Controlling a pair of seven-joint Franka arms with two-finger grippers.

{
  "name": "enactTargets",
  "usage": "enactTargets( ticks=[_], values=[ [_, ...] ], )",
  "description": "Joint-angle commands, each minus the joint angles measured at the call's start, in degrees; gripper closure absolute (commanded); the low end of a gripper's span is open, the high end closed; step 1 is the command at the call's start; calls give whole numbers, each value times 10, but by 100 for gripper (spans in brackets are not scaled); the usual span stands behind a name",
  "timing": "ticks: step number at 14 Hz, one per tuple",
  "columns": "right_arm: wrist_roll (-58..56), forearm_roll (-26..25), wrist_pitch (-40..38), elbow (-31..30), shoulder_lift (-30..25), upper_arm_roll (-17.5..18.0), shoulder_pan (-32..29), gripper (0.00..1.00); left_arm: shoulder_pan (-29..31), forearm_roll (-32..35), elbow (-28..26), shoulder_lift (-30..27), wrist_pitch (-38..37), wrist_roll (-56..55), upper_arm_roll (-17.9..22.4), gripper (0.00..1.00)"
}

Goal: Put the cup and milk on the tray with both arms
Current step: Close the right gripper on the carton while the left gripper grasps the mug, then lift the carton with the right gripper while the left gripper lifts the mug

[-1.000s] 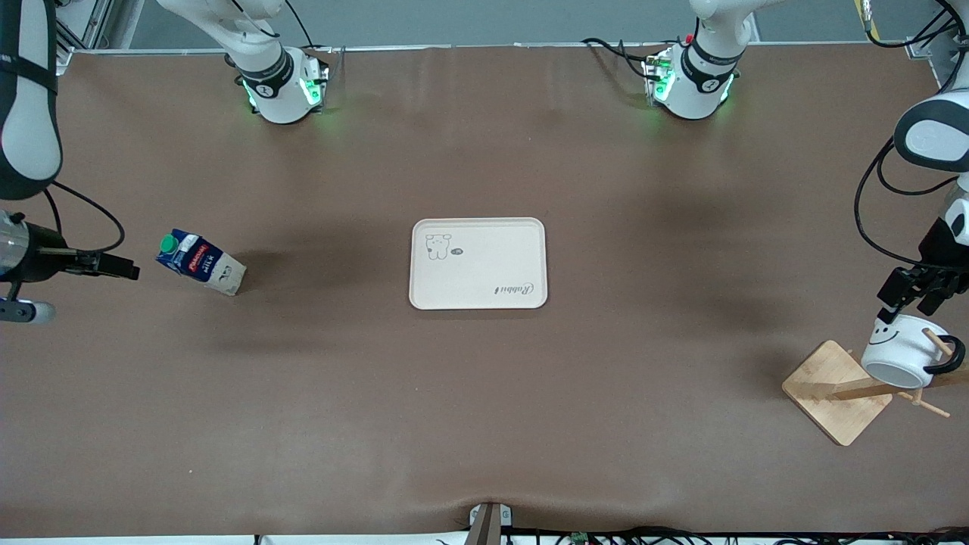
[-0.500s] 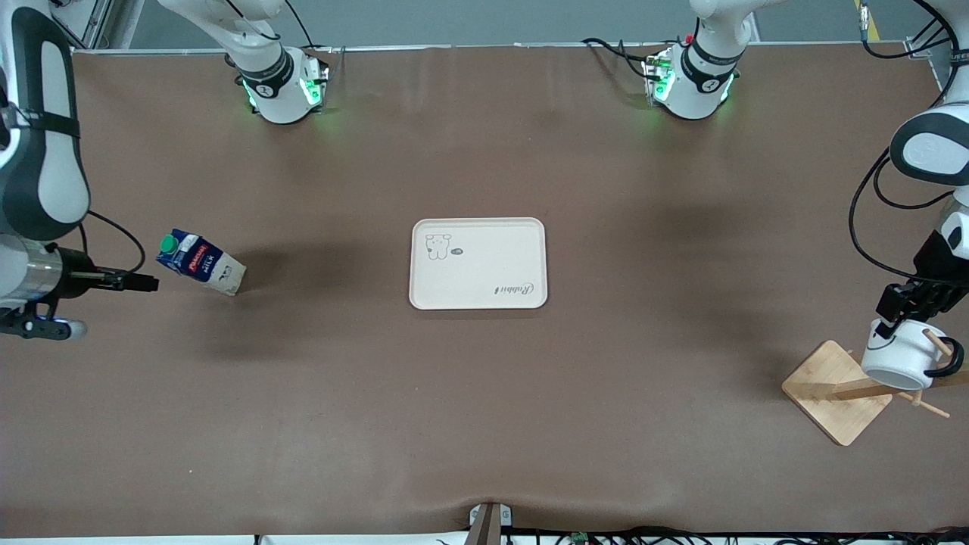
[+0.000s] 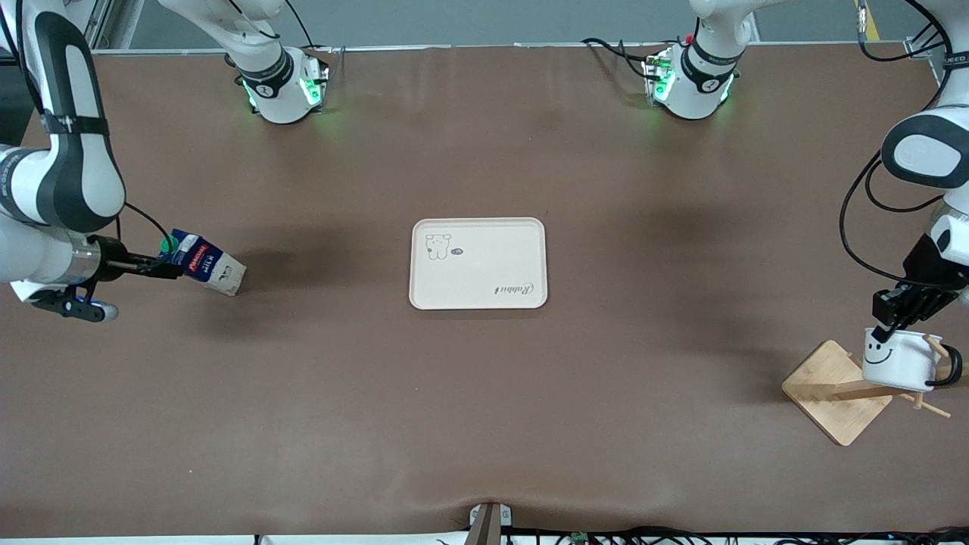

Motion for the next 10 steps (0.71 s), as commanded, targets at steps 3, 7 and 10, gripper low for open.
enactTargets(
  ticks=[3,7,10],
  values=[
    [53,0,10,-66,-52,8,-3,0,-3,-10,8,2,8,10,-15,100],
    [80,14,23,-90,-48,8,-3,0,-3,-4,13,-9,3,7,-34,100],
    [83,16,34,-98,-46,8,-4,36,-3,-2,11,-22,-16,4,-36,100]
  ],
)
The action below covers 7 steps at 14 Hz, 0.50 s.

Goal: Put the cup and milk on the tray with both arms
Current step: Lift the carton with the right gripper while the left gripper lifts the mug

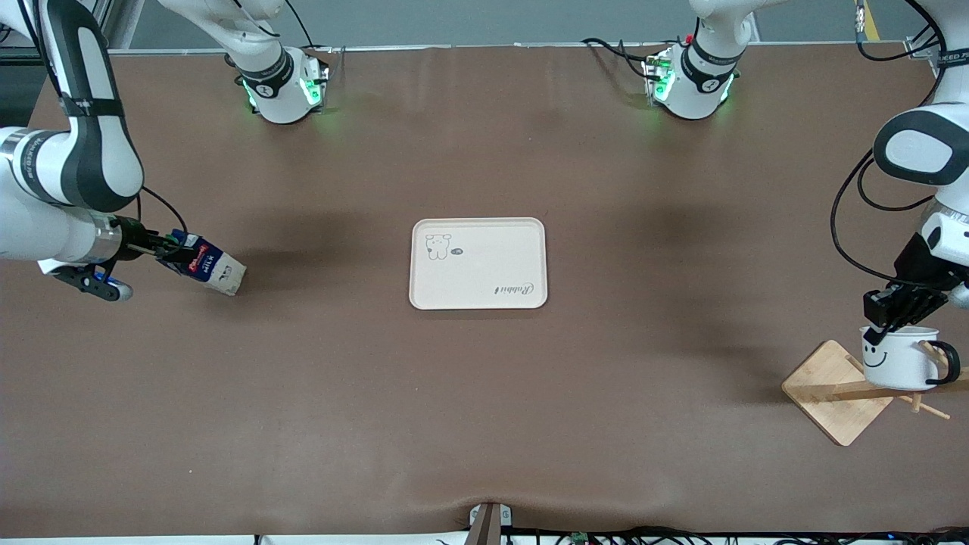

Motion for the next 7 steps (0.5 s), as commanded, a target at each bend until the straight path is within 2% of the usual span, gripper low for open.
enactTargets(
  ticks=[1,2,3,4,7],
  values=[
    [12,8,9,-15,-9,4,-5,52,-4,-1,8,-18,-29,-5,-23,100],
    [12,8,8,-18,-8,4,-6,70,-3,0,6,-25,-42,-21,-24,100],
    [12,8,4,-17,-8,4,-5,84,-3,1,2,-33,-55,-30,-25,100],
    [12,8,-4,-15,-9,4,-3,92,-3,9,0,-42,-69,-41,-28,100],
    [12,8,-40,13,-10,5,2,99,-3,60,1,-65,-122,-165,-57,100]
  ],
)
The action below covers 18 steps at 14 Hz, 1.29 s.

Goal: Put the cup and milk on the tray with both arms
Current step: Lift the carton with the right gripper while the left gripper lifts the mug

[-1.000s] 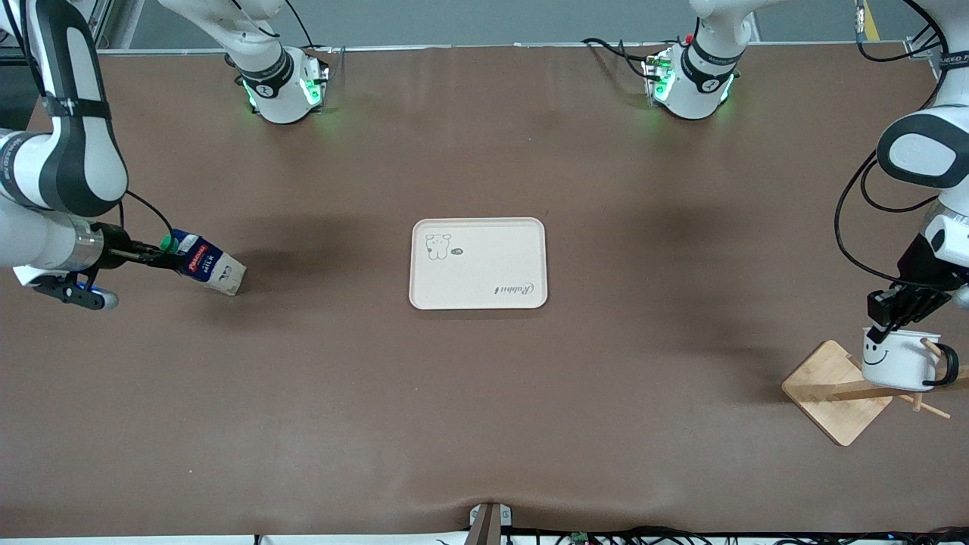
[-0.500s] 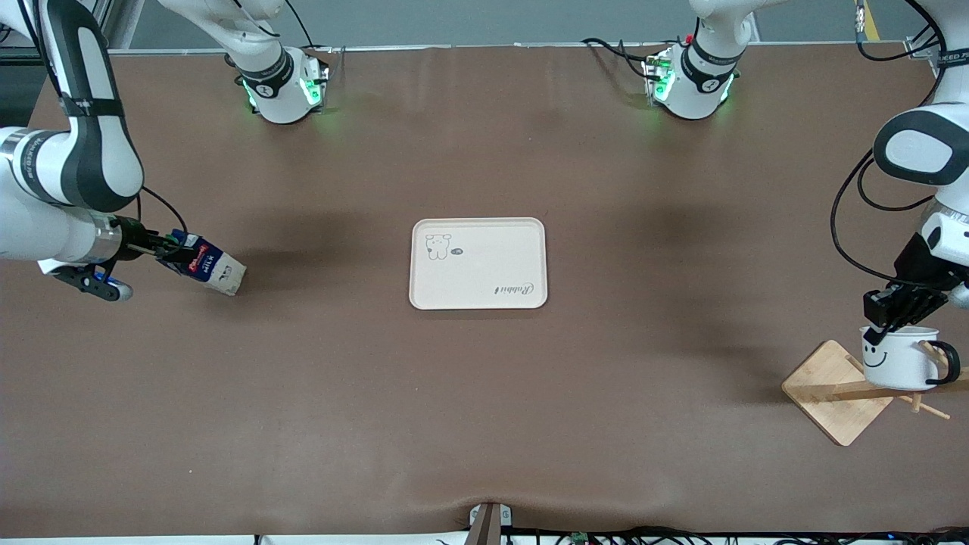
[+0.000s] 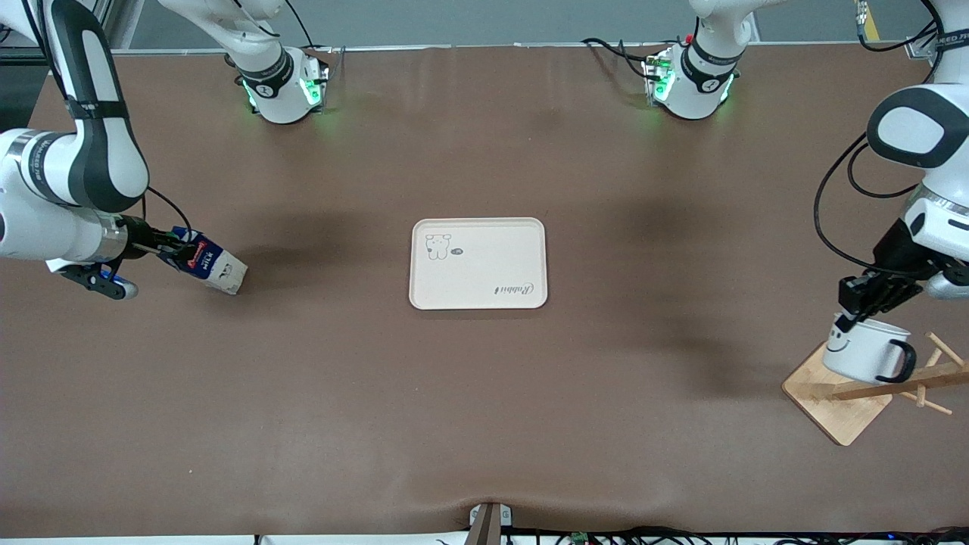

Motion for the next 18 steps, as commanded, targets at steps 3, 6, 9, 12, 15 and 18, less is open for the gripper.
enactTargets(
  ticks=[3,6,9,12,15,18],
  values=[
    [2,7,-76,65,-8,4,4,99,3,113,9,-34,-78,-214,-61,100],
    [-2,7,-104,108,-8,4,16,99,2,131,17,-33,-108,-273,-95,100],
    [-4,5,-106,176,8,4,19,99,0,132,22,-25,-115,-361,-146,100],
    [-5,9,-106,249,41,4,19,100,-1,138,46,9,-138,-451,-204,100],
    [-2,8,-100,270,48,4,52,100,-49,213,115,71,-217,-584,-240,100],
    [-4,8,-99,292,85,4,59,100,-140,270,171,165,-257,-717,-240,100]
  ],
)
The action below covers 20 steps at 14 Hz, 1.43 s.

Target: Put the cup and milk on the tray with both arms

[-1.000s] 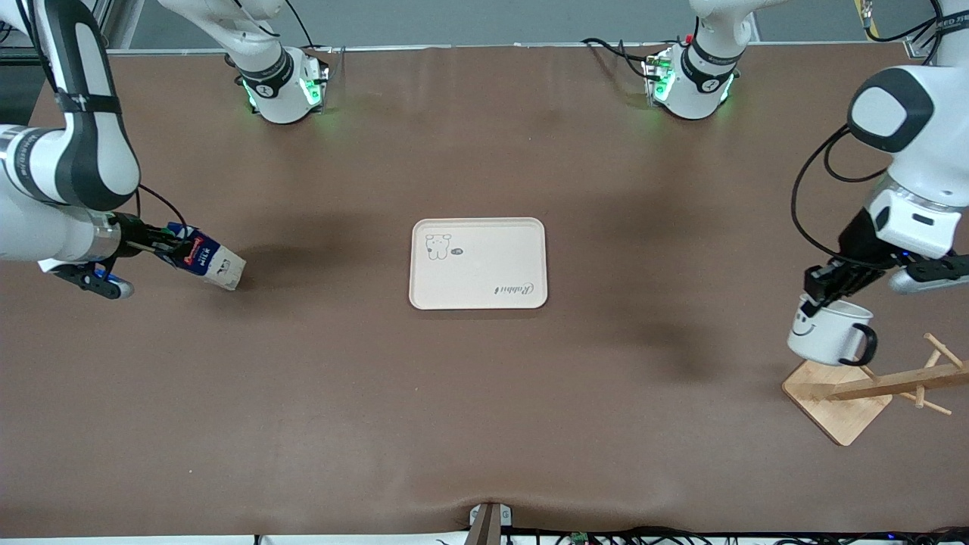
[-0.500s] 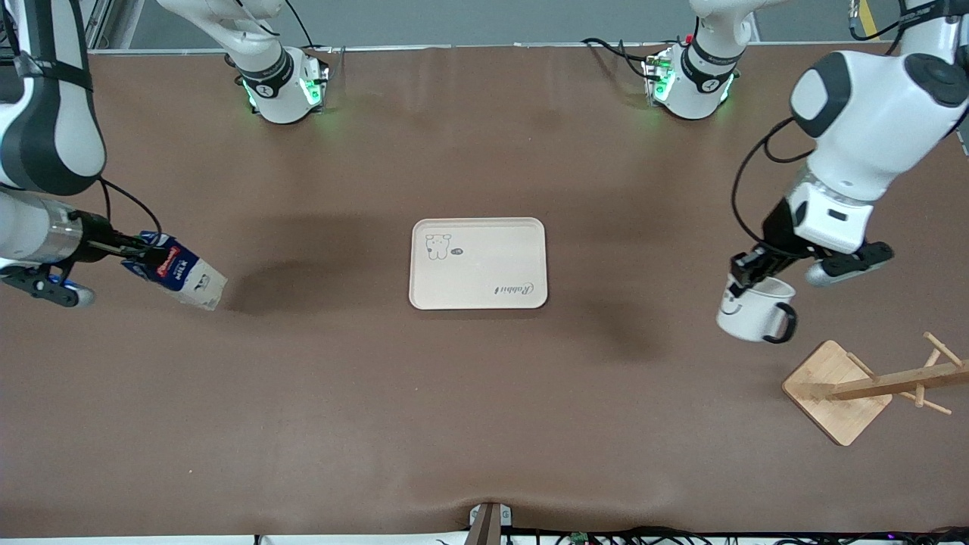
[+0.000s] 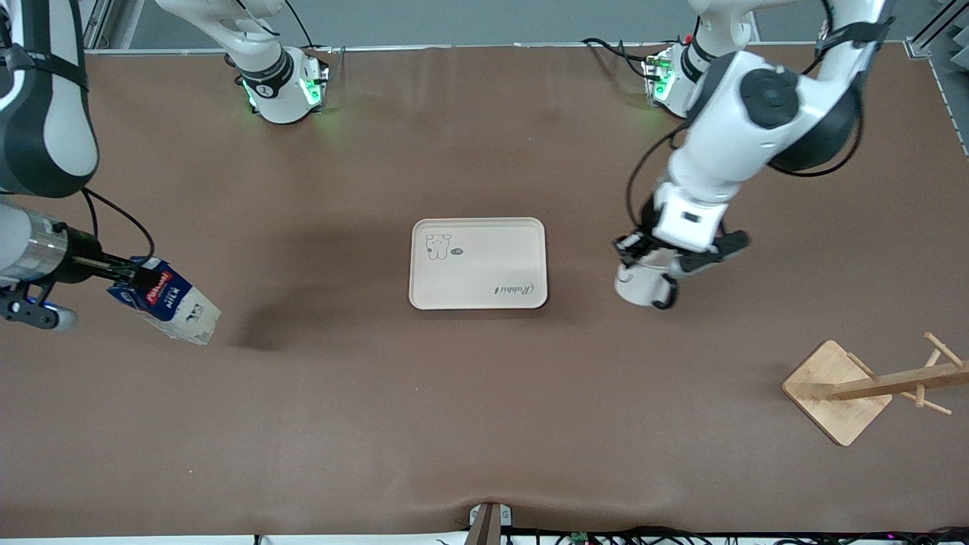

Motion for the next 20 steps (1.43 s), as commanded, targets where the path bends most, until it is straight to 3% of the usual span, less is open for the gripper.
enactTargets(
  ticks=[1,3,9,13,20],
  values=[
    [-7,6,-9,42,42,0,3,100,-65,52,73,109,-24,-101,-2,100],
    [-24,7,-9,43,43,0,6,100,-114,75,87,150,-24,-150,3,100],
    [-67,15,-15,43,53,0,22,100,-163,187,84,206,13,-320,3,100],
    [-58,21,-63,42,51,0,50,100,-176,188,82,231,14,-326,0,100],
    [118,45,-136,34,47,0,168,100,-216,174,136,305,14,-327,-1,100]
  ],
)
